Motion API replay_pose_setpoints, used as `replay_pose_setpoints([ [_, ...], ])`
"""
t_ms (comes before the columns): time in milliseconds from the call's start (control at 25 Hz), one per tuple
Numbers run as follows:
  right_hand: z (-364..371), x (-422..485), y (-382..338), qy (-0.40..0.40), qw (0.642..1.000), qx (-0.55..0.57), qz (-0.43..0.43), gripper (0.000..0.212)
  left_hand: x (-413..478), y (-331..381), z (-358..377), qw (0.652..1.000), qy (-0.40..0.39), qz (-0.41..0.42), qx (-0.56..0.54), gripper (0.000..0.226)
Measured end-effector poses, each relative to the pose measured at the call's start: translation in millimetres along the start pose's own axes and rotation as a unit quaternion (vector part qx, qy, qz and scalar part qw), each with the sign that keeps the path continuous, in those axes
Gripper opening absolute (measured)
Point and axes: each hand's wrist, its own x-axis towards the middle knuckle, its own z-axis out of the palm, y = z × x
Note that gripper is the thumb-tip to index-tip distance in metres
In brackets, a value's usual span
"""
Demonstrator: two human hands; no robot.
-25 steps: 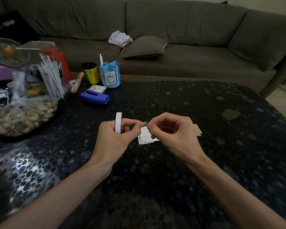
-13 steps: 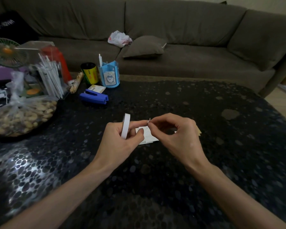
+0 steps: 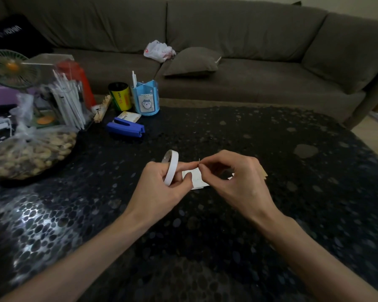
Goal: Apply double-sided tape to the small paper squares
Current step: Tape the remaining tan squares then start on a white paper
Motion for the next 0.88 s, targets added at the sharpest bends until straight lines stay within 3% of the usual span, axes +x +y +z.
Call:
replay_pose_setpoints([
  [880,-0.7,0.5,-3.3,0.012,0.994,0.087,0.059,0.011,1.8,0.3,-1.0,0.999,0.0,0.017,-0.036,0.03],
])
